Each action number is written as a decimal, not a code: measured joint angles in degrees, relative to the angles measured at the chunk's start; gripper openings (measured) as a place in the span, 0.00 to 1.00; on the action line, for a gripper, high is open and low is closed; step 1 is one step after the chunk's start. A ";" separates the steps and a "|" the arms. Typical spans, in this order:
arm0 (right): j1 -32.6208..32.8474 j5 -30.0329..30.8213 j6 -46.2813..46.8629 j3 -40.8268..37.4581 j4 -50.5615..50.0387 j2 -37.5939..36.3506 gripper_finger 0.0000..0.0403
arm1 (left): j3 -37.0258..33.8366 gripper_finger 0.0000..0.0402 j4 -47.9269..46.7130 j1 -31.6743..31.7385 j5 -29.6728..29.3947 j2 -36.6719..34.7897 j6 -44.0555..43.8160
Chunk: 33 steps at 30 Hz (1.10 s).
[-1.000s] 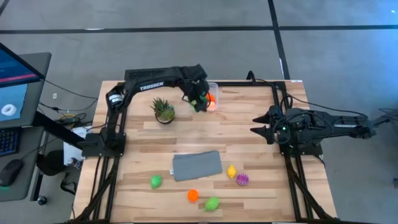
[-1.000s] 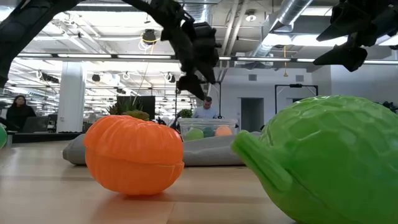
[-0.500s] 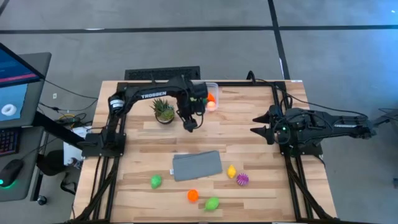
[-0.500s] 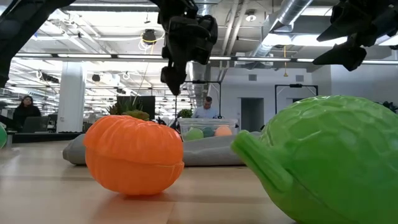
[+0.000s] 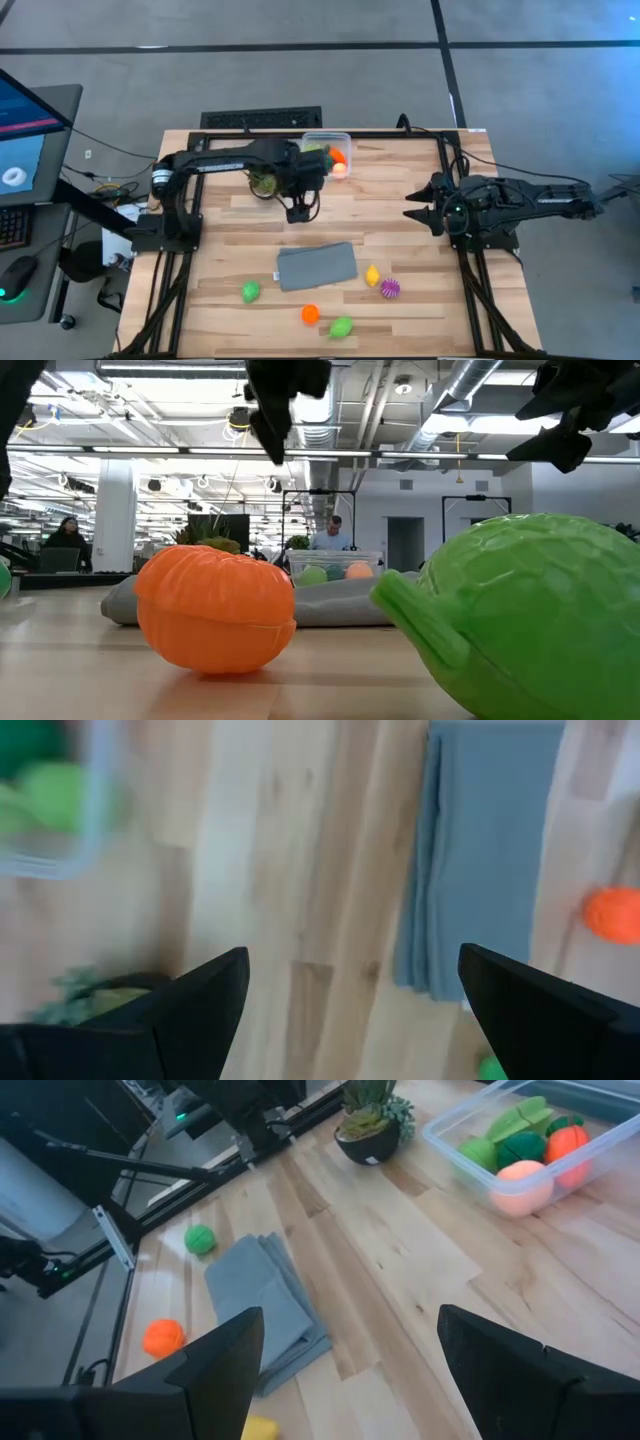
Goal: Pick and placing Produce into tupperware
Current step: Put the pear into the bin
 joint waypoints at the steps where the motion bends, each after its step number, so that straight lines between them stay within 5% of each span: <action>1: 0.20 0.01 0.00 0.00 0.03 0.00 0.80 | -0.83 0.87 0.99 -1.04 -1.84 -1.45 -1.09; 8: 0.97 0.10 -0.30 0.00 0.58 0.00 0.80 | -14.50 0.87 9.84 -10.17 -14.78 -15.74 -14.17; 16: 0.63 0.13 -1.50 0.01 0.75 0.00 0.80 | -36.40 0.87 16.05 -24.64 -30.27 -33.60 -44.53; 23: -0.13 0.15 -1.68 0.01 3.28 0.00 0.80 | -46.33 0.87 16.43 -36.57 -32.09 -39.93 -68.12; 33: -0.13 0.15 -2.47 0.01 4.07 0.00 0.80 | -51.39 0.87 17.30 -45.35 -32.27 -39.65 -84.04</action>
